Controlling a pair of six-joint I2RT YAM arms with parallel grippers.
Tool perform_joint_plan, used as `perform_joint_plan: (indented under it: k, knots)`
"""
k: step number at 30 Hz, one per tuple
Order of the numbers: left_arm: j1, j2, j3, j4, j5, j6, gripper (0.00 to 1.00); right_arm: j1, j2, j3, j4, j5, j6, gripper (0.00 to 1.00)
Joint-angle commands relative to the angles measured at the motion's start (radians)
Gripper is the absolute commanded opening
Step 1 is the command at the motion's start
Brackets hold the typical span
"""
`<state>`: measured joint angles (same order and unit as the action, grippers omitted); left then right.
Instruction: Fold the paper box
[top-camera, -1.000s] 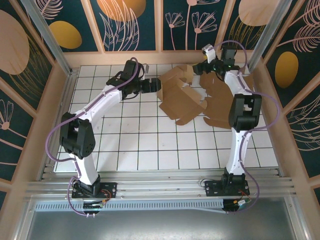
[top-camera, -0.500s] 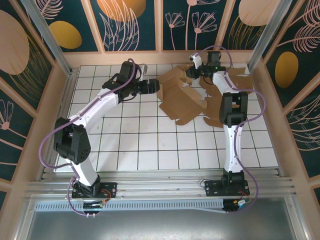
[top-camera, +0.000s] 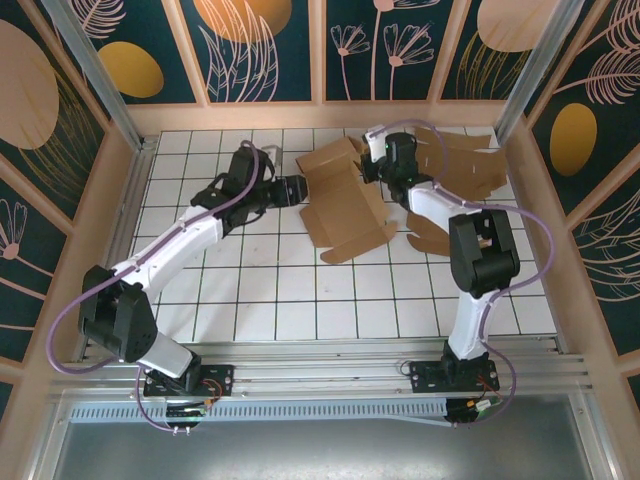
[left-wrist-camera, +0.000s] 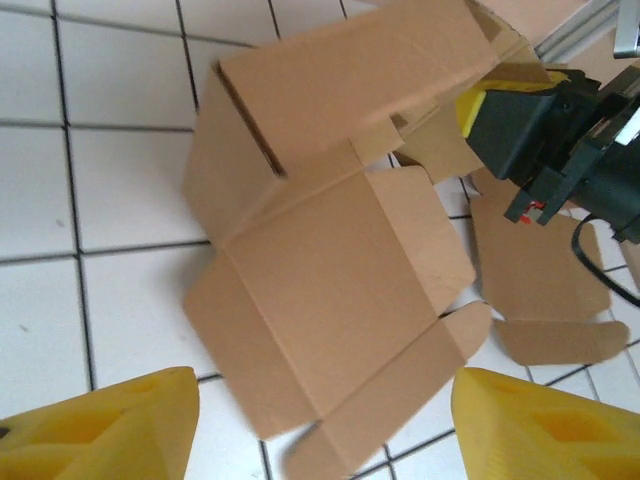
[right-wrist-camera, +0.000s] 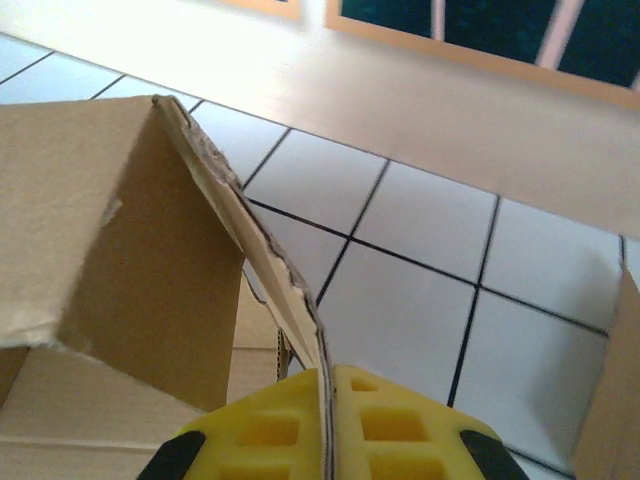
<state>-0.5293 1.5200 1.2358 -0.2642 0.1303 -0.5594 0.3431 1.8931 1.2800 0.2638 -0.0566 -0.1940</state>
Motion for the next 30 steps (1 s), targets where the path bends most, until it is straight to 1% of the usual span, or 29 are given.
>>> perform_joint_plan:
  k: [1,2,4,6,9,11,13,15,17,19,21,26,30]
  knots:
    - [-0.044,-0.016,-0.034,0.082,0.025,-0.083,0.58,0.019,-0.059,-0.106,0.119,0.198,0.177,0.0]
    - [-0.064,-0.009,-0.041,0.095,0.031,-0.095,0.55,0.024,-0.075,-0.13,0.112,0.223,0.223,0.0]
    - [-0.102,0.016,-0.048,0.113,0.014,-0.111,0.51,0.037,-0.103,-0.167,0.089,0.312,0.326,0.0]
    - [-0.14,0.054,-0.048,0.126,-0.008,-0.133,0.46,0.046,-0.126,-0.192,0.06,0.335,0.393,0.0]
    - [-0.162,0.125,-0.062,0.19,-0.016,-0.172,0.36,0.067,-0.169,-0.252,0.087,0.33,0.396,0.0]
    - [-0.163,0.18,-0.052,0.219,-0.016,-0.184,0.31,0.084,-0.18,-0.281,0.112,0.323,0.379,0.0]
    - [-0.162,0.246,-0.027,0.226,-0.021,-0.183,0.26,0.096,-0.175,-0.27,0.078,0.33,0.378,0.0]
    - [-0.164,0.302,-0.002,0.25,0.033,-0.179,0.2,0.105,-0.168,-0.254,0.03,0.356,0.401,0.0]
    - [-0.167,0.351,-0.003,0.316,0.122,-0.202,0.16,0.112,-0.169,-0.256,0.017,0.376,0.427,0.0]
    - [-0.176,0.406,0.005,0.372,0.191,-0.227,0.15,0.117,-0.172,-0.257,0.005,0.401,0.454,0.0]
    - [-0.192,0.456,0.036,0.396,0.218,-0.235,0.15,0.117,-0.171,-0.248,-0.018,0.419,0.478,0.0]
    - [-0.22,0.544,0.128,0.408,0.216,-0.265,0.15,0.122,-0.168,-0.225,-0.08,0.437,0.528,0.0]
    - [-0.224,0.607,0.177,0.406,0.177,-0.291,0.13,0.131,-0.178,-0.238,-0.078,0.43,0.555,0.0]
